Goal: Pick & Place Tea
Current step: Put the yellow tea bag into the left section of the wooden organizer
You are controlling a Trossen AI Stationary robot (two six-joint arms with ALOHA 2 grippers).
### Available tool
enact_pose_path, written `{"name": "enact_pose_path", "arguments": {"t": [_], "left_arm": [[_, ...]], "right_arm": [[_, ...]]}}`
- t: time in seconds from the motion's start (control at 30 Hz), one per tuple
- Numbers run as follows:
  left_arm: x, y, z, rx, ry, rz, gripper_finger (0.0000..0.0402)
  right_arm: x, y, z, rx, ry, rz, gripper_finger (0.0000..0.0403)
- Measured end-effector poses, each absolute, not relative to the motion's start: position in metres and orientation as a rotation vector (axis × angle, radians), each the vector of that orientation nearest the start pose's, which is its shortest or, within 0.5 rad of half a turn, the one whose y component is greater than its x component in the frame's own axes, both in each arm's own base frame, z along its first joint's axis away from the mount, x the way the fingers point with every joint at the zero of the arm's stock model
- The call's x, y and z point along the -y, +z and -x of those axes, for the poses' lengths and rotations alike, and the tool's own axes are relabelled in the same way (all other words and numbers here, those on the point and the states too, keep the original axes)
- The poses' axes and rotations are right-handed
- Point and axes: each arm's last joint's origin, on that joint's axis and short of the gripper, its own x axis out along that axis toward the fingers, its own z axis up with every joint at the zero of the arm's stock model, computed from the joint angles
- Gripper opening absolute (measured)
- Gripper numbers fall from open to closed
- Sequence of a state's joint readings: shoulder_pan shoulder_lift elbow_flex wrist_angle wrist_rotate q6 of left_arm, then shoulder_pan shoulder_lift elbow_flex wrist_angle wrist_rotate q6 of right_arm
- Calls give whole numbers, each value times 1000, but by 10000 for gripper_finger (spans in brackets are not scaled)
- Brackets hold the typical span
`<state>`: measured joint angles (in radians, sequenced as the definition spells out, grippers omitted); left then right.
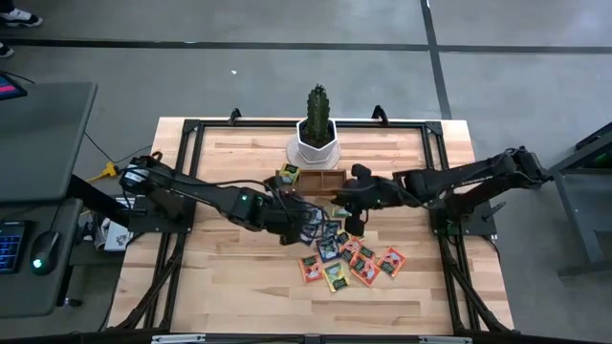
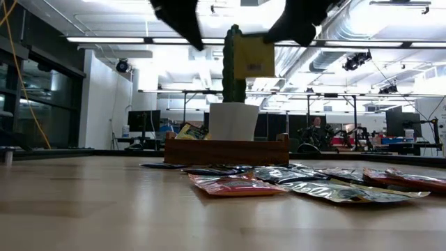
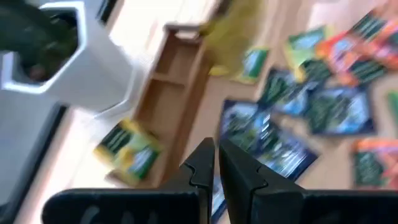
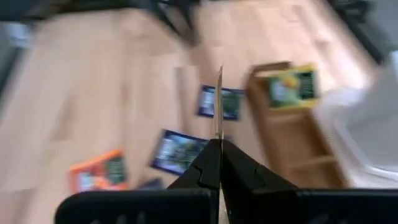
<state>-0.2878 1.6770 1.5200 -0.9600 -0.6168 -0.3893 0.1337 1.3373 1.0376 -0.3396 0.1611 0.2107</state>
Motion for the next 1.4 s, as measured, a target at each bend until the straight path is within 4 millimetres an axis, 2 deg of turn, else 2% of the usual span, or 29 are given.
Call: {"name": "enact_pose_path", "arguments": {"t": [0.13, 0.33, 0.53, 0.67, 0.87, 1.0, 1.13, 1.27, 1.4], "left_arm": [[77, 304, -322, -985, 509, -179, 22], [76, 310, -321, -943, 510, -216, 31], [78, 313, -328, -892, 484, -229, 102], [79, 313, -329, -875, 480, -217, 150], [80, 315, -333, -843, 459, -194, 165], [81, 316, -334, -829, 445, -183, 165], [81, 316, -334, -829, 448, -179, 165], [81, 316, -334, -834, 446, -179, 165], [81, 315, -334, -845, 423, -167, 166]], "right_arm": [[-32, 295, -287, -650, 16, -197, 0], [-32, 306, -288, -631, 80, -240, 0], [-32, 320, -289, -596, 107, -213, 0], [-33, 329, -286, -631, 150, -188, 0], [-34, 338, -282, -660, 227, -70, 0], [-35, 346, -280, -590, 197, -18, 0], [-36, 353, -265, -489, 164, 11, 0], [-49, 353, -246, -451, 110, 184, 0], [-69, 353, -237, -437, 75, 410, 0]]}}
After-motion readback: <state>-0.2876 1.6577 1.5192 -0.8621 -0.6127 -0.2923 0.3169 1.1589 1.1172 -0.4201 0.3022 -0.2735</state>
